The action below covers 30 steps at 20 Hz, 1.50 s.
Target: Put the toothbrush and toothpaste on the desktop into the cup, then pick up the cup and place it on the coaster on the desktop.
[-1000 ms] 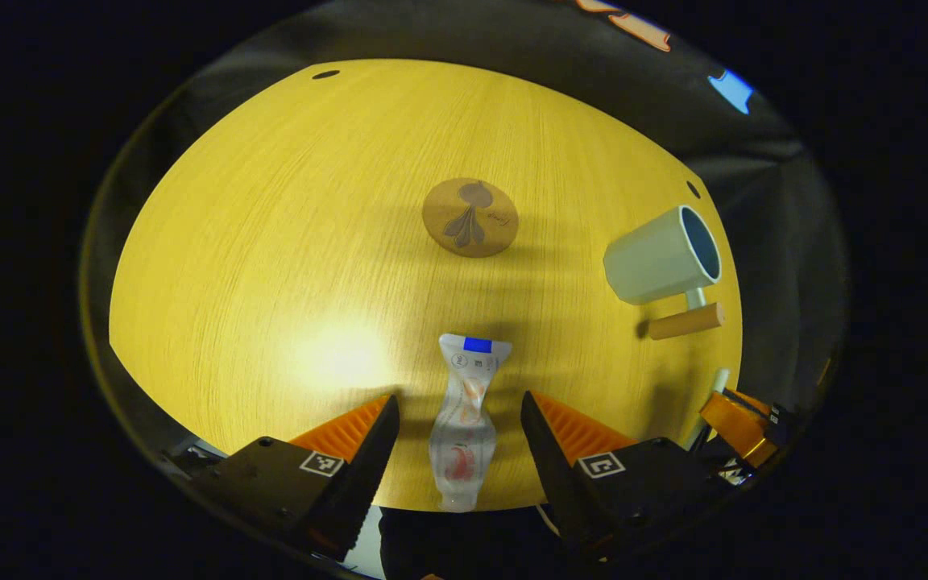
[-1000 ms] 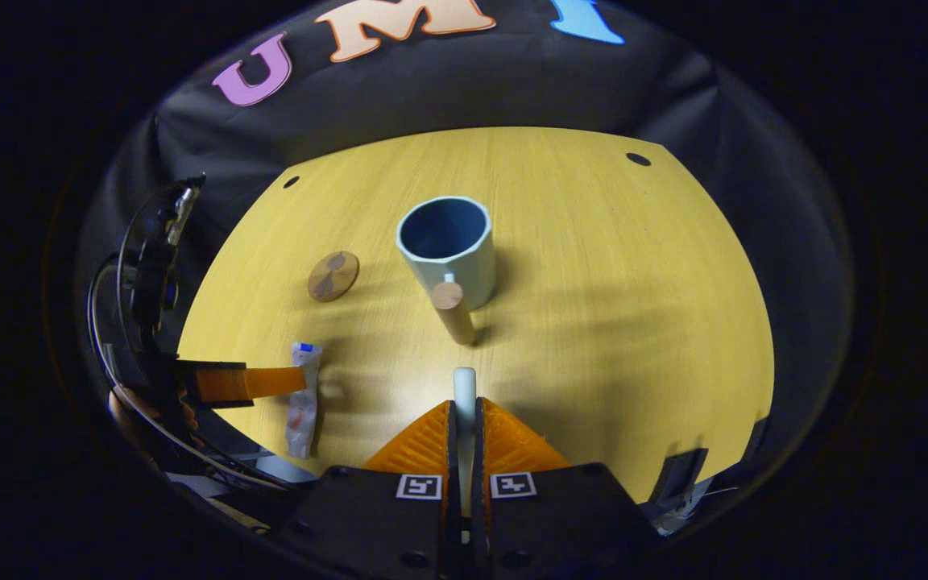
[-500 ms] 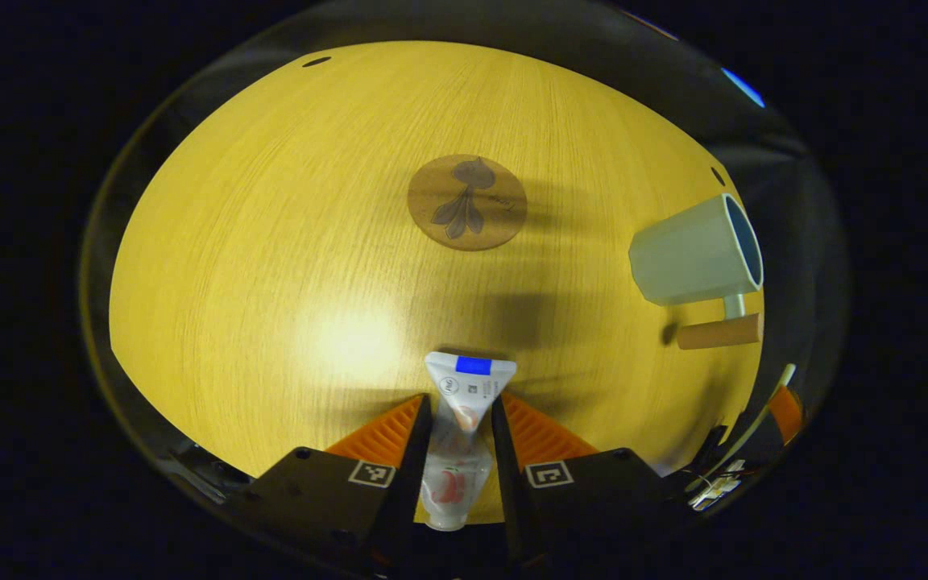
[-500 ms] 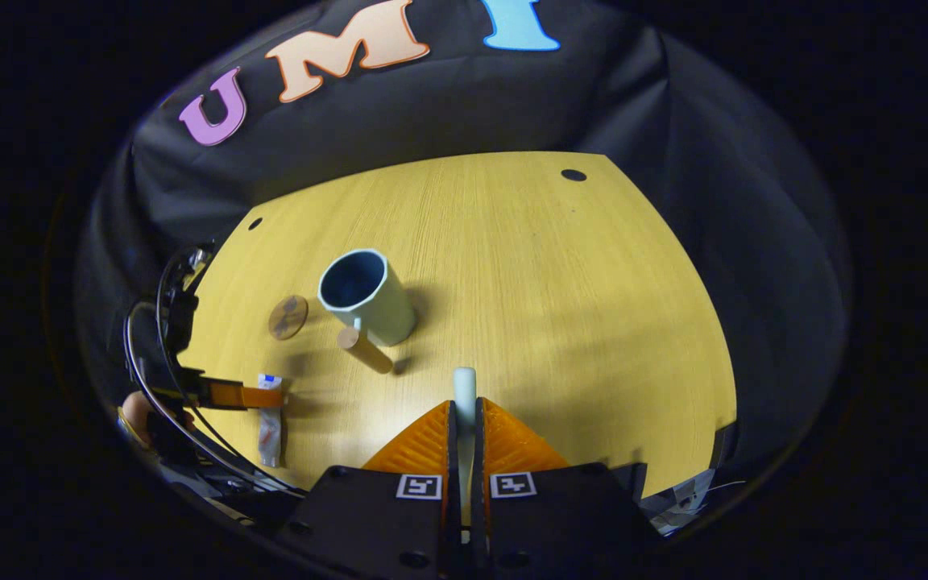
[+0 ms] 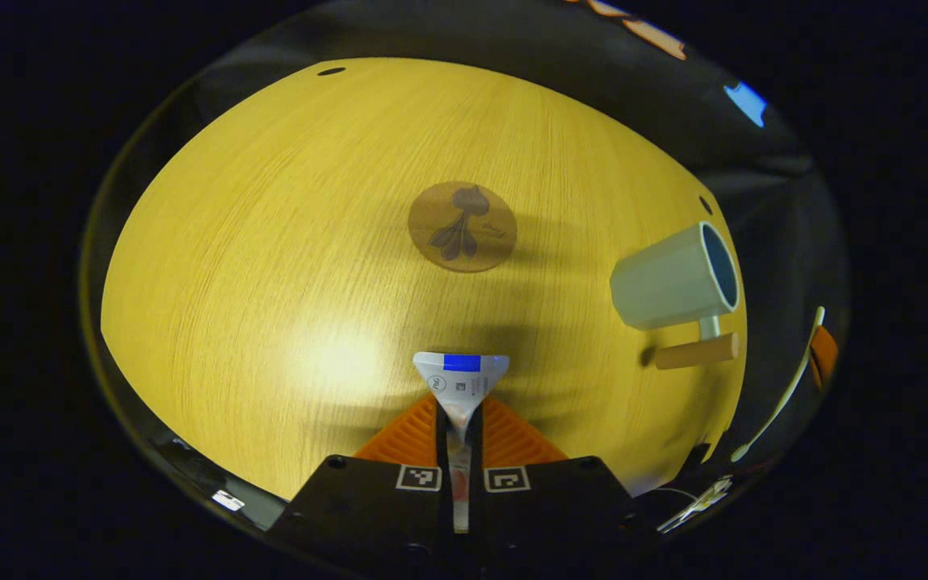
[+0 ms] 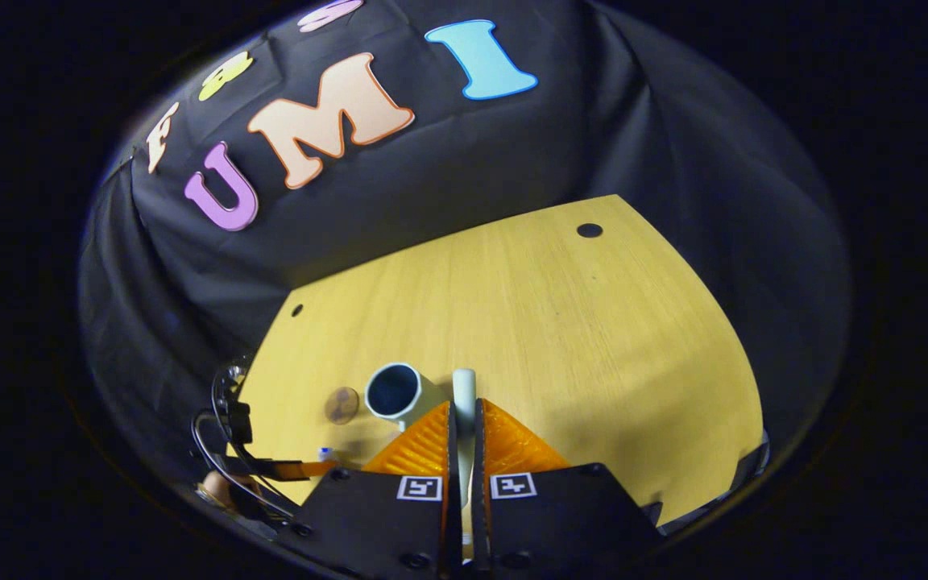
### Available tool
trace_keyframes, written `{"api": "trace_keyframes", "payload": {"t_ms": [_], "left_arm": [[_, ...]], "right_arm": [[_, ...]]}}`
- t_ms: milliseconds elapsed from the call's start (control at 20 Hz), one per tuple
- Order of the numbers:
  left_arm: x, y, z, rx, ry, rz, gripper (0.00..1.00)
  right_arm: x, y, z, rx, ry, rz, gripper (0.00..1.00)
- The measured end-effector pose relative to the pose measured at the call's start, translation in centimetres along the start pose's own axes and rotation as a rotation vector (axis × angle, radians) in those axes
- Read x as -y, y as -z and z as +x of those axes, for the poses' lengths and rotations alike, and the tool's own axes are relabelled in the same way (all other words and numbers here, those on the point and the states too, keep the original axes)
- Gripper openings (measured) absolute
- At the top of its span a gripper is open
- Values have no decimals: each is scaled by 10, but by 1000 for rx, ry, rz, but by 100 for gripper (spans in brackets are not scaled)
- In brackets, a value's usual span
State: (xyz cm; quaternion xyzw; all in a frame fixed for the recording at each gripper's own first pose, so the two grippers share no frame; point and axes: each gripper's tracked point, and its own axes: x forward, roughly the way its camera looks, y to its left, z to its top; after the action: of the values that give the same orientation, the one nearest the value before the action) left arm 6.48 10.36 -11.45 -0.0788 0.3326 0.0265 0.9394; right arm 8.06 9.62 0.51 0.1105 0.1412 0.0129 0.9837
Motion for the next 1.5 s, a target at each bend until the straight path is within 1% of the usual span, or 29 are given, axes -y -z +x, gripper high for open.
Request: {"api": "trace_keyframes", "payload": {"t_ms": [150,200,350,500,650,700,850,900,1050,1250,1300,1450,1500], "left_arm": [[8,-19,-21,97,53,-85,3],[11,-29,-31,141,61,-91,3],[28,-56,-62,260,97,-73,3],[51,-82,-82,339,159,-60,3],[75,-101,-89,398,230,-26,3],[84,-108,-89,410,253,-16,3],[103,-126,-93,465,292,33,3],[109,-134,-95,485,305,51,2],[126,-155,-99,546,355,85,3],[158,-193,-109,728,489,106,2],[163,-195,-108,746,511,116,3],[176,-201,-101,785,544,162,2],[179,-200,-100,792,550,183,2]], "right_arm": [[-27,-24,6,62,-102,7,7],[-37,-35,6,89,-133,12,7],[-63,-60,14,162,-218,16,7],[-79,-83,33,229,-268,16,7],[-84,-90,68,246,-273,13,7],[-89,-91,78,257,-287,8,7],[-103,-95,104,332,-319,-24,7],[-104,-92,114,342,-316,-37,7],[-105,-70,126,359,-328,-55,7],[-102,-46,135,397,-327,-110,7],[-98,-40,138,397,-322,-112,7],[-91,-30,140,397,-315,-98,8],[-90,-25,131,401,-329,-97,10]]}}
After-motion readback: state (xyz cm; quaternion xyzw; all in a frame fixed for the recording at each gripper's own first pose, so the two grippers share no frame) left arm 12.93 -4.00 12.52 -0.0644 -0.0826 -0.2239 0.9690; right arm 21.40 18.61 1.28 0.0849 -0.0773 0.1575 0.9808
